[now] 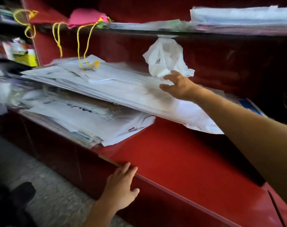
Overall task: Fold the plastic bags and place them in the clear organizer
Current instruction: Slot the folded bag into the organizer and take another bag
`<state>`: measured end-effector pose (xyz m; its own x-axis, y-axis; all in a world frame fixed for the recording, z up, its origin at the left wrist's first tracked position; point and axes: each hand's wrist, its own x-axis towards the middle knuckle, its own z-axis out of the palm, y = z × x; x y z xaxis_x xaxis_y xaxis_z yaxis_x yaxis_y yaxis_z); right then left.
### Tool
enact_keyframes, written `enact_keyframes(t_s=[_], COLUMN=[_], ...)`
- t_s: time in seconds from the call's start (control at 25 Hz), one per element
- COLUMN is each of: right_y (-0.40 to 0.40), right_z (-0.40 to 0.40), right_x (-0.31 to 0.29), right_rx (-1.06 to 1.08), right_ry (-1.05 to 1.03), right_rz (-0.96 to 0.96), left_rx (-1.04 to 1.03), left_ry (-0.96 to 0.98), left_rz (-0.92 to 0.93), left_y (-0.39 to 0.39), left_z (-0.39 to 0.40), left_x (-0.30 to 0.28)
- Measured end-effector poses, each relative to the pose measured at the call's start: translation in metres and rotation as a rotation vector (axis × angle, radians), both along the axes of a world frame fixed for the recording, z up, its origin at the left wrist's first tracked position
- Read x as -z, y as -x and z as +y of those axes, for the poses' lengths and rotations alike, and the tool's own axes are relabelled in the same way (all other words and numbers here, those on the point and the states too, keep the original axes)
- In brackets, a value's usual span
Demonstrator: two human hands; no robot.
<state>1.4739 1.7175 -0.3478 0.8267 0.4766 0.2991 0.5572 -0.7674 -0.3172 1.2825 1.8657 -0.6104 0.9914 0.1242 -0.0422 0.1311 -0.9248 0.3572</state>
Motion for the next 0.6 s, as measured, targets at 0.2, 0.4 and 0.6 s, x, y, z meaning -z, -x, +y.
enact_keyframes(t_s=[0.2, 0.4, 0.6], right_y=[0.000, 0.000, -0.002], right_z=[-0.003, -0.001, 0.011], right_x=[0.007, 0.007, 0.006], right_rx=[-0.060, -0.081, -0.058], right_ry=[-0.250, -0.219, -0.118], right_rz=[0.102, 0.090, -0.016], left_rx=[-0.002, 0.007, -0.002], left_ry=[0.011, 0.040, 0.060], left_rz=[0.012, 0.025, 0.029], left_y=[-0.003, 0.001, 0.001], left_z=[-0.002, -0.004, -0.007], left_x=[-0.001, -0.001, -0.002])
